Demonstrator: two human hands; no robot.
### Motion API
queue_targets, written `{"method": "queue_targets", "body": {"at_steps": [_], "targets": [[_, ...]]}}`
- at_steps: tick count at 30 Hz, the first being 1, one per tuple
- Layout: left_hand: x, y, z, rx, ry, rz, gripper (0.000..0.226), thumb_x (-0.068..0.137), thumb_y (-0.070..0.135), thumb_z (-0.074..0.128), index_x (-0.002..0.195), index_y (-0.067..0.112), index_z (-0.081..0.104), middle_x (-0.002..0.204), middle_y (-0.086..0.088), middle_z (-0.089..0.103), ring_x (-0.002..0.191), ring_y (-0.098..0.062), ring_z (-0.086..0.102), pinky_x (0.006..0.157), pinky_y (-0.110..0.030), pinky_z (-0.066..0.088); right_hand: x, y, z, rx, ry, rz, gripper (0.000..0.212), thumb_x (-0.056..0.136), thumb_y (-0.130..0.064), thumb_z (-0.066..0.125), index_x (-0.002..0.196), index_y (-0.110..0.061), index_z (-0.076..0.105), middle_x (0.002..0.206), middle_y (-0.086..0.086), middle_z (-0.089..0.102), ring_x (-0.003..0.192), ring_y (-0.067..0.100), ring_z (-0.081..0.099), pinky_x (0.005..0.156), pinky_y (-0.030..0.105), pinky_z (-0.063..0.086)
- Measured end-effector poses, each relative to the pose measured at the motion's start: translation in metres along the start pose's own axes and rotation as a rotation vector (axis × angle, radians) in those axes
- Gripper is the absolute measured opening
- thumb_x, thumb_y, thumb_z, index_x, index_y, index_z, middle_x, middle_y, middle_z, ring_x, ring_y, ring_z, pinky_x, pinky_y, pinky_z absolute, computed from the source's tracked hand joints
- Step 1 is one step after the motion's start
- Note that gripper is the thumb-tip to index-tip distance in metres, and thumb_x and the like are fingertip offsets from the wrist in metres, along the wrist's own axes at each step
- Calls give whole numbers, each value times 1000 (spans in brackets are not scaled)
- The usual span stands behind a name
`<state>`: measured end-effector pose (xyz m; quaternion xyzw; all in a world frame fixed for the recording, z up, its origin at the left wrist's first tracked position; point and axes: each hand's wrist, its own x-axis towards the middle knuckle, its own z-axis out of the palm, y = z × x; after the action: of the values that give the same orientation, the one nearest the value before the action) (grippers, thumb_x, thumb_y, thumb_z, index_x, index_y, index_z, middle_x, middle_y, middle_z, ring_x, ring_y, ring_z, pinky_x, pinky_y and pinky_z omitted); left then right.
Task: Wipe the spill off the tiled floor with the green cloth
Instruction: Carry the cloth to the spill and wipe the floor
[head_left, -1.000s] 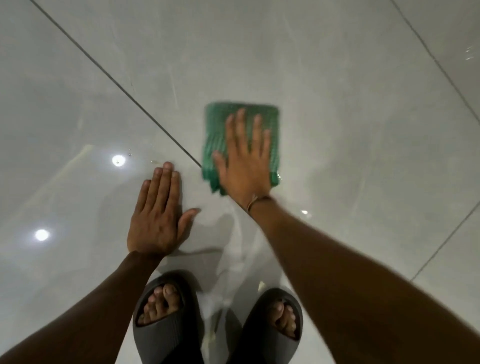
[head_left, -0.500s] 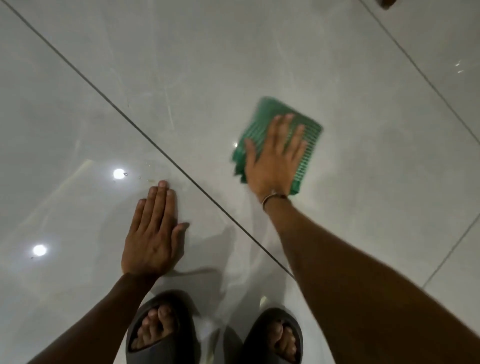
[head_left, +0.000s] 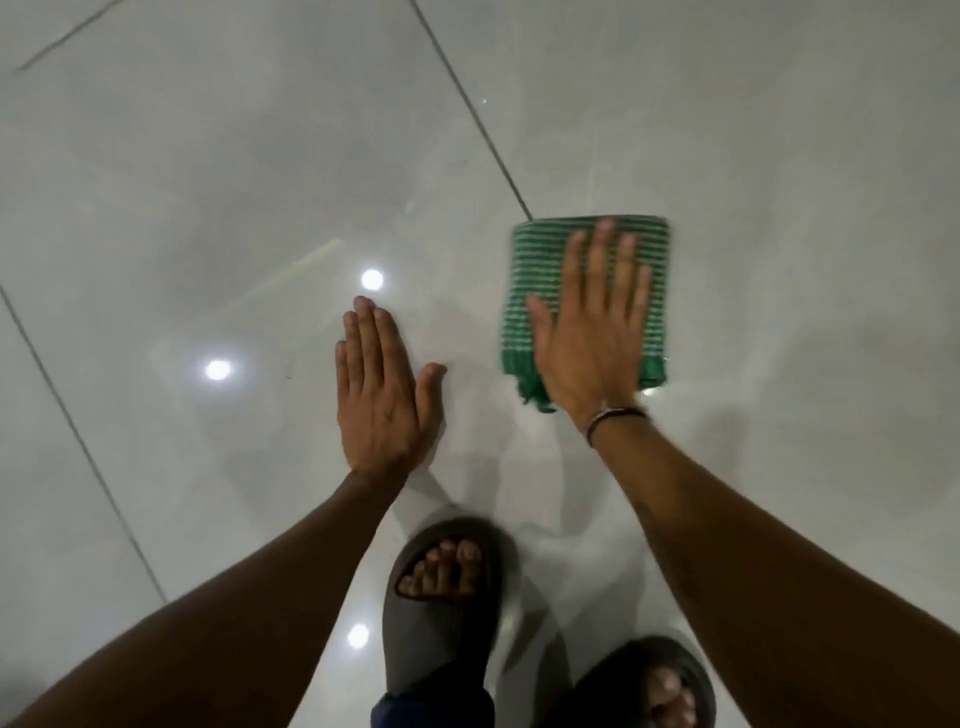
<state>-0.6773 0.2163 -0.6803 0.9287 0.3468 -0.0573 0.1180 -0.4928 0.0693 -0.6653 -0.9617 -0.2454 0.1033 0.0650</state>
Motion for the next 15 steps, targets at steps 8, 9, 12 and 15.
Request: {"method": "queue_targets", "body": {"at_steps": [8,9,12,15], "targets": [[1,-6,3,4,-4,40,83,117,55,18,180,3,6,191,-18,-2,179,-34,-1,146,-52,9,-59,73,-1,-188,-168,-676,83,112,-68,27,179,-20,14,188,7,10,175,33,8,136,61,25],[0,-7,4,-1,-5,49,83,116,54,21,180,3,6,191,-18,-2,179,-34,-1,146,-51,8,-41,84,-6,-214,-175,-673,82,113,-68,26,179,-20,13,188,8,11,174,34,10,136,61,25],[0,-8,6,-24,7,63,85,115,52,30,180,2,7,191,-18,-1,179,-33,-2,146,-47,2,43,43,-16,-188,-86,-429,82,114,-65,20,179,-15,9,187,14,9,173,41,12,139,62,15],[1,-10,5,-39,-4,55,86,113,49,35,180,3,4,191,-17,-5,179,-32,-5,146,-47,0,90,-56,-9,-110,-38,-308,81,114,-62,24,178,-13,11,186,19,10,172,47,11,139,65,12]]}}
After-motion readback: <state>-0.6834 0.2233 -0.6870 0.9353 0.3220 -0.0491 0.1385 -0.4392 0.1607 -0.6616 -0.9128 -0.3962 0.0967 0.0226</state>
